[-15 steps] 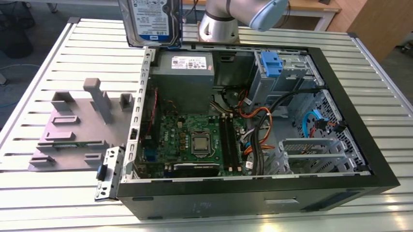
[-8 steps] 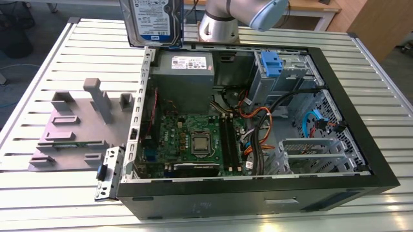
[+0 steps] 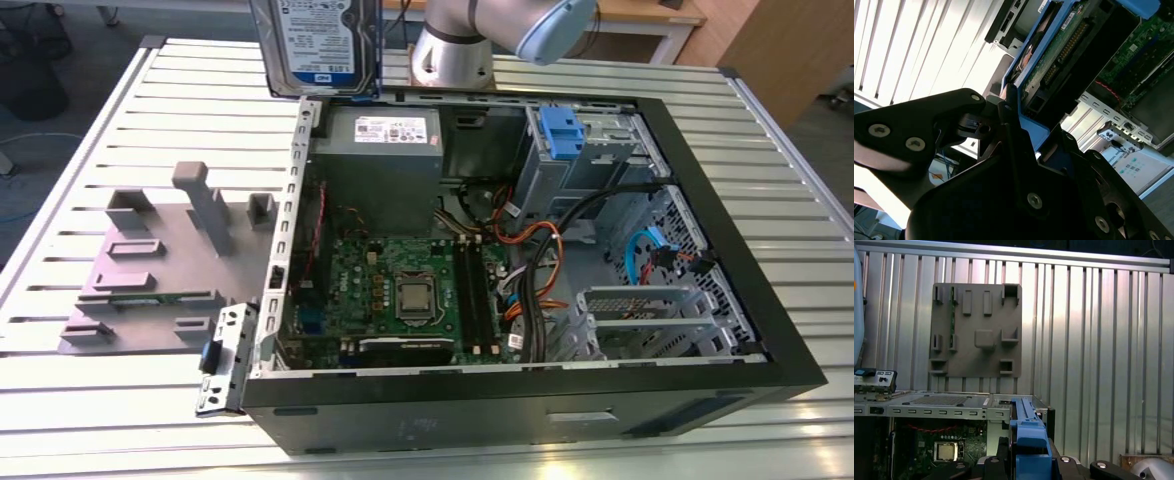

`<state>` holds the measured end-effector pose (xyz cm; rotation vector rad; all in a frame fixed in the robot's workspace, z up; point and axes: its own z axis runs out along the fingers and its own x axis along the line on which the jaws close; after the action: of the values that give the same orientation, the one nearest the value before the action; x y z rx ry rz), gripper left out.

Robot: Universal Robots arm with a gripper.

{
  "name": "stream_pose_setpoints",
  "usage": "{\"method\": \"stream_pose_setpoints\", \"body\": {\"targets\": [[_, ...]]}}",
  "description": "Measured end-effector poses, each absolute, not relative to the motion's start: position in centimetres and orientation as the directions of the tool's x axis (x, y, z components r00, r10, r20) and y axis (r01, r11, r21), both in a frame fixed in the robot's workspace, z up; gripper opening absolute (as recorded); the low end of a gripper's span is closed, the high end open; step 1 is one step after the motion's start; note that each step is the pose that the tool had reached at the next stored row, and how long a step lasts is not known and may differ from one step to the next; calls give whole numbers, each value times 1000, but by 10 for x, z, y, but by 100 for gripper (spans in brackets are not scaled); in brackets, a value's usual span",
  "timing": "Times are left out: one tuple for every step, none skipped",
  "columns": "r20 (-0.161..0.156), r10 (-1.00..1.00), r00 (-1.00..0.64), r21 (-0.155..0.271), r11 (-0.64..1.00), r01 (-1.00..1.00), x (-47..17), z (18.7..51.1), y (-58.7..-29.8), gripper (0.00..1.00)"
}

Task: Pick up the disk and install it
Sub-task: 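Pick up the disk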

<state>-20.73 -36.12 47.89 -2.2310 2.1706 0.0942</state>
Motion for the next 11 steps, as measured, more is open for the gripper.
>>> {"method": "stream_pose_setpoints", "body": {"targets": [[-63, -998, 27, 23, -28, -999, -207, 479, -361, 37], [-62, -998, 27, 23, -28, -999, -207, 479, -361, 37], [-63, -998, 27, 22, -28, -999, -207, 479, -361, 37], [-63, -998, 27, 22, -28, -999, -207, 479, -361, 37], [-63, -998, 27, 22, -28, -999, -206, 479, -361, 37], [-63, -998, 27, 22, -28, -999, -206, 479, -361, 37], [-63, -998, 27, 22, -28, -999, -206, 479, -361, 37], [-63, -998, 27, 22, -28, -999, -206, 479, -361, 37], [-63, -998, 27, 22, -28, -999, -205, 479, -361, 37], [-63, -998, 27, 22, -28, -999, -205, 479, -361, 37], [-63, -998, 27, 22, -28, -999, -205, 479, -361, 37]]}}
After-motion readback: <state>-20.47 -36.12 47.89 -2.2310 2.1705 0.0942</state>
